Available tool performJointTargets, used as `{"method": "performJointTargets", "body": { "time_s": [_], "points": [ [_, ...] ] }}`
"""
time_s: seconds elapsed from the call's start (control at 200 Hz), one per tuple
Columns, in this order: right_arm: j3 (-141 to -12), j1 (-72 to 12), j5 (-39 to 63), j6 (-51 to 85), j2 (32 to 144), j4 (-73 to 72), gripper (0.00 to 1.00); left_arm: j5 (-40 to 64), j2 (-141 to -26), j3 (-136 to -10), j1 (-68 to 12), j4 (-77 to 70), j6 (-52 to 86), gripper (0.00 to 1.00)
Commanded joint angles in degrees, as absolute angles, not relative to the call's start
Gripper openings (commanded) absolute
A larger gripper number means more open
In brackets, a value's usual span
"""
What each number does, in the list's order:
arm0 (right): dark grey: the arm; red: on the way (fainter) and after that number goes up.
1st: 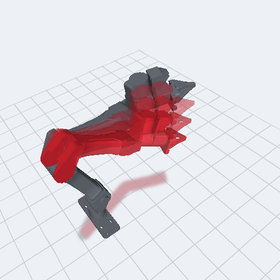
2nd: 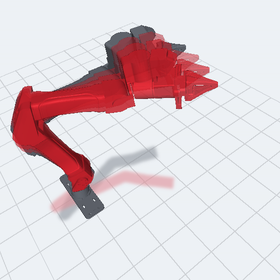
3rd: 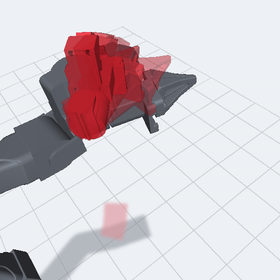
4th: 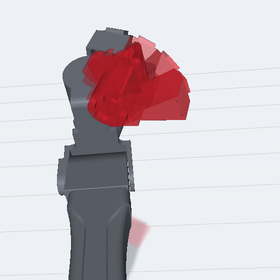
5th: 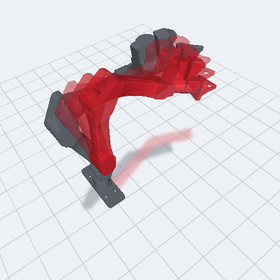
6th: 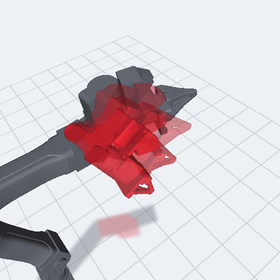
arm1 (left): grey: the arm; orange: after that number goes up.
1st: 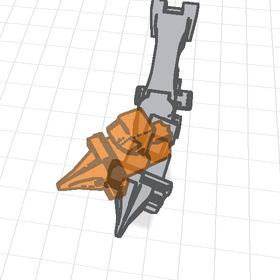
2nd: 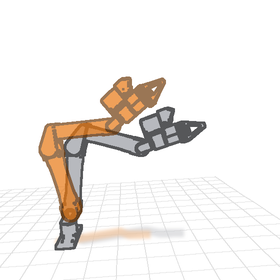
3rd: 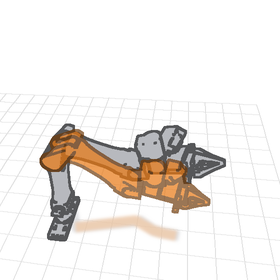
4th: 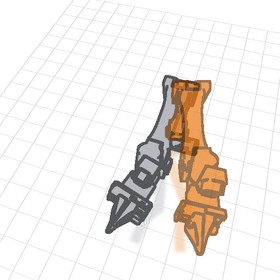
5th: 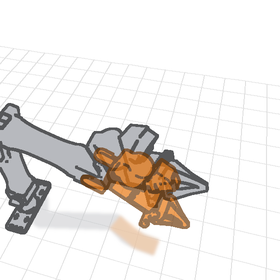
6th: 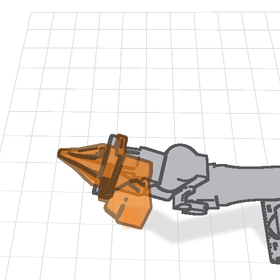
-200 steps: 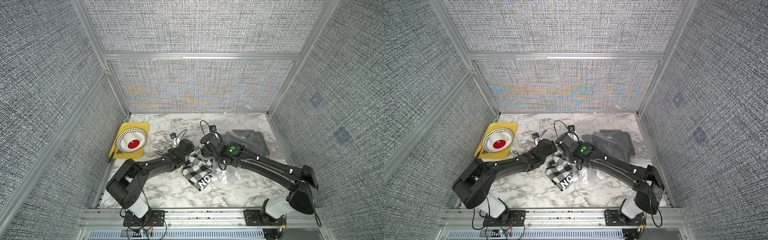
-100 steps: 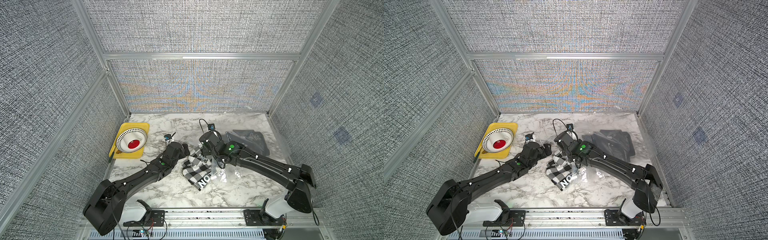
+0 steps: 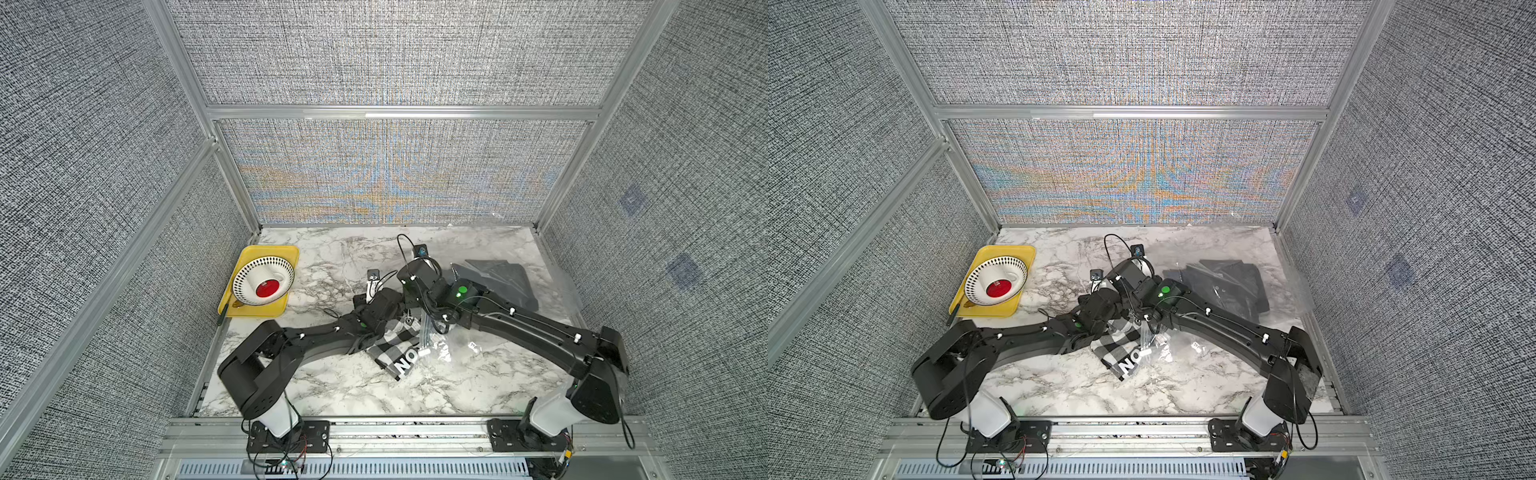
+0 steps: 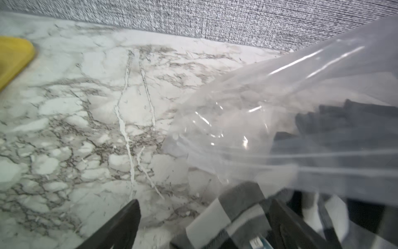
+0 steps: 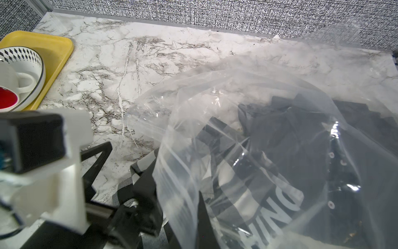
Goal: Place the folded shirt into the vacuum bag
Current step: Place the shirt in the vacuum bag.
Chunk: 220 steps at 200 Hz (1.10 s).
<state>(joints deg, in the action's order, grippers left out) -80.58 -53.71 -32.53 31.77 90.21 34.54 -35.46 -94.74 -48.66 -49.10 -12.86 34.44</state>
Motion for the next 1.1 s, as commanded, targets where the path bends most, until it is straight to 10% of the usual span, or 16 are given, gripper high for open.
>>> {"method": "performJointTargets", "body": {
  "time_s": [0.0, 0.591, 1.096],
  "points": [
    [-80.91, -53.9, -30.67, 32.12, 89.3, 33.49, 0.0, -44.48, -97.7, -52.49, -47.37, -17.62, 31.65, 0.97],
    [-80.23, -52.0, -30.45, 29.48, 91.25, 32.12, 0.0, -19.12, -82.35, -36.17, -34.0, -21.1, 36.48, 0.95],
    [-84.97, -49.21, -24.13, 25.65, 95.11, 31.95, 0.0, 0.0, -86.22, -38.17, -43.74, -28.48, 18.53, 0.67]
  ]
}}
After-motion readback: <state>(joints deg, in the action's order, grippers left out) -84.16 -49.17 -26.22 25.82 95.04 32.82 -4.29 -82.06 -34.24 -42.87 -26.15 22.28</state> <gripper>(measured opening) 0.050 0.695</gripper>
